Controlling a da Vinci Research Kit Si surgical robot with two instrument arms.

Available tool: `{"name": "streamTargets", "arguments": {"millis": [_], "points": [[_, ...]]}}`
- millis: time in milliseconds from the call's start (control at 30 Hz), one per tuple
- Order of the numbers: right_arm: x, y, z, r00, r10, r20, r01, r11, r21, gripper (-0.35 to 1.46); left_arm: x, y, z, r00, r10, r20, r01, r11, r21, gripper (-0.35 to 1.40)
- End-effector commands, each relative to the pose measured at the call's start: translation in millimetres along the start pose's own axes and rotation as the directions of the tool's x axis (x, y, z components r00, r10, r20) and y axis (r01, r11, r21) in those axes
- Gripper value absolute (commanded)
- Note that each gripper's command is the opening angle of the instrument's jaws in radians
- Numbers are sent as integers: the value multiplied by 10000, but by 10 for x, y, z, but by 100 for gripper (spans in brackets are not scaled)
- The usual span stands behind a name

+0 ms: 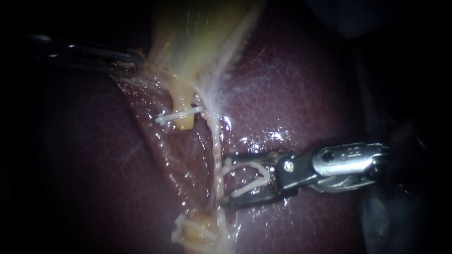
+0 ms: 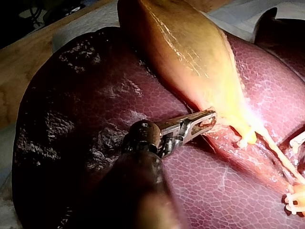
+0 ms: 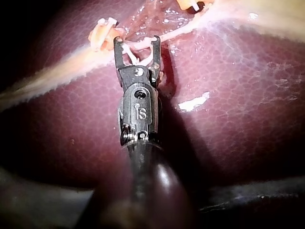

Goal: Clipping first clip right tube

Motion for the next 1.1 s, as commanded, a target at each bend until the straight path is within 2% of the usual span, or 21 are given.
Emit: {"name": "streamTargets", "arguments": {"millis": [33, 200, 467, 567, 800, 1100], "points": [[-3, 1, 1, 10000, 34, 6, -34, 10000, 6, 49, 0, 0, 0, 10000, 1, 1, -1, 10000, 10, -35], [-16, 11, 6, 9987, 510, 19, -510, 9987, 33, 49, 1, 0, 0, 10000, 6, 2, -6, 10000, 7, -35], [-54, 37, 26, 9942, 1071, 97, -1073, 9940, 224, 49, 3, 2, 1, 10000, 17, 3, -17, 10000, 5, -35], [-62, 45, 30, 9912, 1325, 51, -1326, 9906, 346, 49, 3, 2, 1, 10000, 18, 3, -18, 10000, 5, -35], [-60, 49, 42, 9743, 2174, -584, -2101, 9715, 1098, 49, 3, 2, 1, 10000, 18, 3, -18, 10000, 6, -35], [-52, 41, 56, 9443, 3006, -1341, -2689, 9395, 2122, 49, 3, 2, 1, 10000, 18, 3, -18, 10000, 6, -35]]}}
